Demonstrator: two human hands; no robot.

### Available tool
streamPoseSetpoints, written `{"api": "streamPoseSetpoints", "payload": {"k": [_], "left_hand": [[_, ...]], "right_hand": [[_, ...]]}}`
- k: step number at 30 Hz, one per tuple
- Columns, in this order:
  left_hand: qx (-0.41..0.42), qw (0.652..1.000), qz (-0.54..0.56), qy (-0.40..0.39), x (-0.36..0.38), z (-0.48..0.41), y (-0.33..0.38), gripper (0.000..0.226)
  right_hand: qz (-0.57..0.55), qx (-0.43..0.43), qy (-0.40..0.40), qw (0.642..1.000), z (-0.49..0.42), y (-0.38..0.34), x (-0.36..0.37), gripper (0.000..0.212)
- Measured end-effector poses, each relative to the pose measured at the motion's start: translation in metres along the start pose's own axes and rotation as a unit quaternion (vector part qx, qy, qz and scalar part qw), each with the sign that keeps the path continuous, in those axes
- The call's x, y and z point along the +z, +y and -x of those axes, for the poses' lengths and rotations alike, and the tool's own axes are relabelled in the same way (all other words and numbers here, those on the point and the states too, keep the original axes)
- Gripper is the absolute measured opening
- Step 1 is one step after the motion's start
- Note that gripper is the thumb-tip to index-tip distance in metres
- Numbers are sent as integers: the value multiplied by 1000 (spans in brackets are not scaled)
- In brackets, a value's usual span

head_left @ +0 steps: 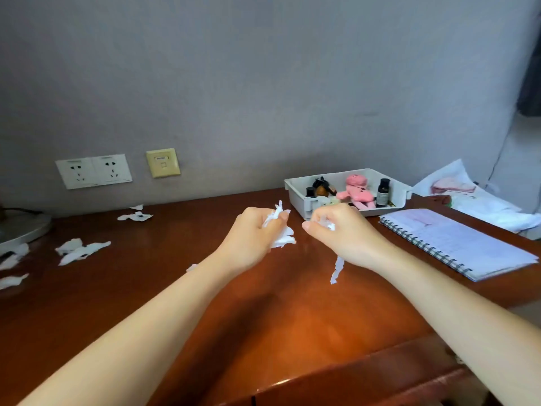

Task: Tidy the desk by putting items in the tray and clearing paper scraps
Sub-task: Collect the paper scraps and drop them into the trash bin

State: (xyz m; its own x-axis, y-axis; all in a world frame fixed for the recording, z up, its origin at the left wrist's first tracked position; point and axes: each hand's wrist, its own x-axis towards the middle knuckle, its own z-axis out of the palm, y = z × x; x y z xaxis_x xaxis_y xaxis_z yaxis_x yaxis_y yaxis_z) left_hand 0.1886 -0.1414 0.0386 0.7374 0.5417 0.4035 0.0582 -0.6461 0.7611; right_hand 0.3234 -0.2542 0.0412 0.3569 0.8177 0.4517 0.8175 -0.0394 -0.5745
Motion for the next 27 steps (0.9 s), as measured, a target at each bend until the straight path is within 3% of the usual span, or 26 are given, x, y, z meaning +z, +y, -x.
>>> {"api": "streamPoseSetpoints", "payload": {"k": [14,23,27], "left_hand": [[62,988,69,-126,154,-5,56,50],[94,948,115,-280,284,28,96,53],[61,929,129,-342,347,40,87,50]], "right_hand": [[53,91,80,991,104,80,-101,42],[59,218,113,968,220,152,-157,34],[48,282,113,952,273,190,-164,39]]}}
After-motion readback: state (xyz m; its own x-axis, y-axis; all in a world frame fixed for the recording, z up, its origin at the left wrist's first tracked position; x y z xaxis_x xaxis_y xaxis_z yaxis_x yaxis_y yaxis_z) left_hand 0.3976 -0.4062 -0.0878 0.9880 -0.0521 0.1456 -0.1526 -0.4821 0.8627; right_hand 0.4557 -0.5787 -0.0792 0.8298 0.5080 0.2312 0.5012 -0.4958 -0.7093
